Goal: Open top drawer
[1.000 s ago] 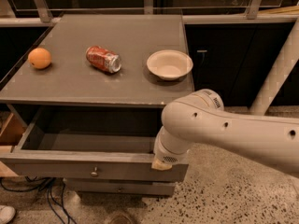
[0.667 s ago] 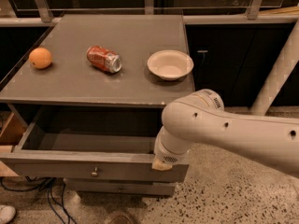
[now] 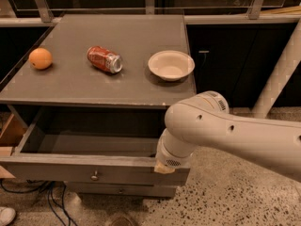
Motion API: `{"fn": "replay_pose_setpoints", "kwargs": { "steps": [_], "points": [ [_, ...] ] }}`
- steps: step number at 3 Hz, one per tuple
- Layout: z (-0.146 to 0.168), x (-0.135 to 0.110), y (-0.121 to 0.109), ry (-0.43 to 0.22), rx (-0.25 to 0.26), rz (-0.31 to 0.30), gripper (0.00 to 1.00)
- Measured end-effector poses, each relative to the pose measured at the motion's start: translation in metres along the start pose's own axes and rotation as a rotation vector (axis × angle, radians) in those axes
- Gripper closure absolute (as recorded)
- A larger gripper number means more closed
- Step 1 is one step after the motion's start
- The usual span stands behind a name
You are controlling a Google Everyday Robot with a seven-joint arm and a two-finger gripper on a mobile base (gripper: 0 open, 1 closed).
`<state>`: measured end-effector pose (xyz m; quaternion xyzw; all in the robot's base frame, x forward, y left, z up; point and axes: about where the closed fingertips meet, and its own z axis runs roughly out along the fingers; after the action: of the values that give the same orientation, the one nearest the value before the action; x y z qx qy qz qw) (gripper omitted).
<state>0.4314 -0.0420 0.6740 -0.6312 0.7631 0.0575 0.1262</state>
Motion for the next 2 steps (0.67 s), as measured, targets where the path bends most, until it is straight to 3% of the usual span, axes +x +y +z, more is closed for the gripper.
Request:
{"fn": "replay_pose_setpoints", "kwargs": {
  "steps": [2],
  "points": [
    [-0.0058,0.0065,0.0133,-0.003,-0.009,0.013,1.00]
  ]
}}
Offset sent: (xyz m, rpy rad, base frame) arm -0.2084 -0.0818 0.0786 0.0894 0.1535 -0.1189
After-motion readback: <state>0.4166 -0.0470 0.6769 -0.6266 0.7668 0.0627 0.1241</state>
